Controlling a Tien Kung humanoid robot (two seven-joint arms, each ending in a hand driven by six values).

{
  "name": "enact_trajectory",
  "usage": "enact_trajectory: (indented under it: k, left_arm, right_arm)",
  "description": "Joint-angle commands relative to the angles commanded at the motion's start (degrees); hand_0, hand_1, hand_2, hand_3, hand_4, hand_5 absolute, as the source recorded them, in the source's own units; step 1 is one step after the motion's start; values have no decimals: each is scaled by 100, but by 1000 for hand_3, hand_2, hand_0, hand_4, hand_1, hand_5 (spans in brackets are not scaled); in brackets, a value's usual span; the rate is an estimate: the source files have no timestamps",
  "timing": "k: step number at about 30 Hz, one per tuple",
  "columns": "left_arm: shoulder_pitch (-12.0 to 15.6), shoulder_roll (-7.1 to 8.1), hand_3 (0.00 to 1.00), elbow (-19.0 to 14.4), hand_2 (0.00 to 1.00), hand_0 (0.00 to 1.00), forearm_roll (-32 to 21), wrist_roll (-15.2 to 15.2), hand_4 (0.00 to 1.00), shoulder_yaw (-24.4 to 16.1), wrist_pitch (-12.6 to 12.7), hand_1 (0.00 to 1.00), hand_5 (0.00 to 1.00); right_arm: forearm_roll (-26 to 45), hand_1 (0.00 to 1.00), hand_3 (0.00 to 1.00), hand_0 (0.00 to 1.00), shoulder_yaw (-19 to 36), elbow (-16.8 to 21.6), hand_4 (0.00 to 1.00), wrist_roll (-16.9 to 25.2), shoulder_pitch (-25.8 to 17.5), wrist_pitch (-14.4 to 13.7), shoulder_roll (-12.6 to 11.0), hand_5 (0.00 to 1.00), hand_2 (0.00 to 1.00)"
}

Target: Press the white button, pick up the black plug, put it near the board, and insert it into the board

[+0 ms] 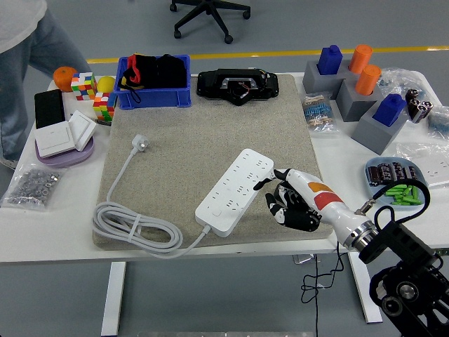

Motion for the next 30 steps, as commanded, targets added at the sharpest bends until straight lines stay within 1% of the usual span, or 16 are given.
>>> enact_trajectory:
  k: [9, 17, 19, 25, 30]
  left_arm:
    - [18, -9, 637, 0, 613, 689, -20, 2, 552, 26, -6, 636, 189]
    - [34, 4, 637, 0, 612, 689, -83, -6, 550, 88, -5, 636, 190]
    - [34, 7, 637, 0, 612, 689, -71, -3, 550, 77, -6, 636, 190]
    - [45, 19, 637, 0, 612, 689, -97, -2, 549, 85, -4, 636, 190]
    - [57, 28, 636, 0, 612, 689, -127, 0, 549, 84, 4, 636, 192]
  right_arm:
    - [-85, 2, 587, 2, -543, -411, 450, -110, 477, -135, 28, 2, 38]
    - [-177, 2, 586, 2, -942, -943, 449, -201, 936, -404, 160, 2, 39]
    - [-174, 2, 586, 2, -1046, -1130, 449, -209, 1063, -458, 179, 2, 39]
    - [-130, 2, 586, 2, -1278, -1595, 449, -190, 1312, -511, 208, 2, 39]
    - [-65, 2, 586, 2, -1488, -1841, 448, -185, 1462, -520, 210, 2, 39]
